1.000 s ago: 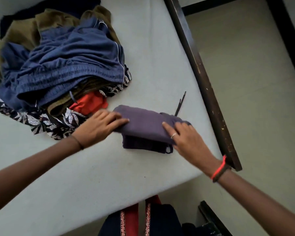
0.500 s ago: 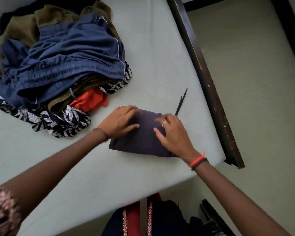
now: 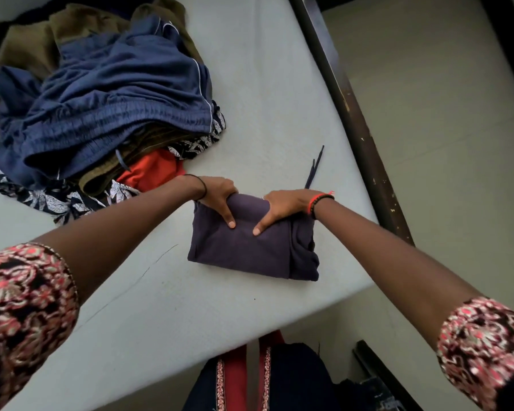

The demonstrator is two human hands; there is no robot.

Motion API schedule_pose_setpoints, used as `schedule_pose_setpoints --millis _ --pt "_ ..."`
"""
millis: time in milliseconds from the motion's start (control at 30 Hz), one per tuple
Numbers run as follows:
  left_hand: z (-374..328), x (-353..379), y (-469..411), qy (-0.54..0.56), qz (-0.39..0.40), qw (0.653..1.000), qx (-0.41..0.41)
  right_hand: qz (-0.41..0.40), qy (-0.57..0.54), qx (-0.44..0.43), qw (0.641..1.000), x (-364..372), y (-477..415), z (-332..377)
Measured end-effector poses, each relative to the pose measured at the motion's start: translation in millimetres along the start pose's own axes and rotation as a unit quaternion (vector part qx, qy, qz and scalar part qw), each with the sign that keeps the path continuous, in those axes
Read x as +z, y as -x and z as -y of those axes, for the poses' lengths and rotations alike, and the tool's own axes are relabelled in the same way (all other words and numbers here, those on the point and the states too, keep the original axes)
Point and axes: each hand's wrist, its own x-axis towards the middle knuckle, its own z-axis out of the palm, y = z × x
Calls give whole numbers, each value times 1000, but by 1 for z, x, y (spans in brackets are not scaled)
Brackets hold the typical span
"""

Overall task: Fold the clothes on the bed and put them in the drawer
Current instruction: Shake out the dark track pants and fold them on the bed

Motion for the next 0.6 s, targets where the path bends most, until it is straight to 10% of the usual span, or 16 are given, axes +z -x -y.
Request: schedule_pose_setpoints --millis 400,500,600 --pt "10 2 22 85 -79 993 13 -58 -163 -34 984 22 31 -36" --pt "17 21 21 140 -205 968 -20 -107 -228 -24 967 31 29 -46" --pt "-5 61 25 253 -425 860 -125 -133 -254 5 958 24 28 -54"
